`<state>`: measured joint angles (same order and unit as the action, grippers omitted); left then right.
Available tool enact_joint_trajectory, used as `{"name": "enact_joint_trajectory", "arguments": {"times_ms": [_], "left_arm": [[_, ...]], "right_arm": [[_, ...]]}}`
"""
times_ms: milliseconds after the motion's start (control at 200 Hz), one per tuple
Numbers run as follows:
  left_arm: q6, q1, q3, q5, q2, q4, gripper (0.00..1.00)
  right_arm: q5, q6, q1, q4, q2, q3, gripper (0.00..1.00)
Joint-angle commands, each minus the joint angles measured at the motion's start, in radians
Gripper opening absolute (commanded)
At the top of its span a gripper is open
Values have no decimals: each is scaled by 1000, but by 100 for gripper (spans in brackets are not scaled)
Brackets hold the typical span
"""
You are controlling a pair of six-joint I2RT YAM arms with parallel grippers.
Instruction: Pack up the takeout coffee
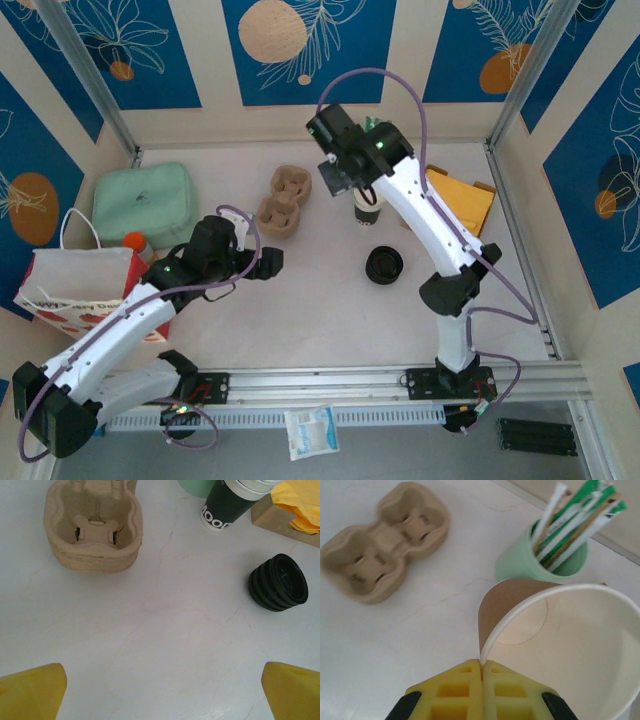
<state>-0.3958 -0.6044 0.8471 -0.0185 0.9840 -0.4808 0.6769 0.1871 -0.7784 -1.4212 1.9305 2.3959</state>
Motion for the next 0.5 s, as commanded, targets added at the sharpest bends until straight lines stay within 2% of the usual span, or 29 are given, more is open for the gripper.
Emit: {"name": "enact_joint_trajectory", "arguments": {"times_ms": [0,225,340,495], "left_arm": [[-24,-12,20,-16,-28,-20,99],[-50,-11,-52,6,-115,-60,99],[-67,-12,-82,12,-159,-75,99],[-66,-12,-86,17,-180,-108,99]], "right_arm": [[-31,38,-74,-27,-46,-108,0],[-128,115,-195,95,-133,-482,0],[-181,162,-220,184,-146,-651,0],[-205,210,-239,261,-140,-792,0]]}}
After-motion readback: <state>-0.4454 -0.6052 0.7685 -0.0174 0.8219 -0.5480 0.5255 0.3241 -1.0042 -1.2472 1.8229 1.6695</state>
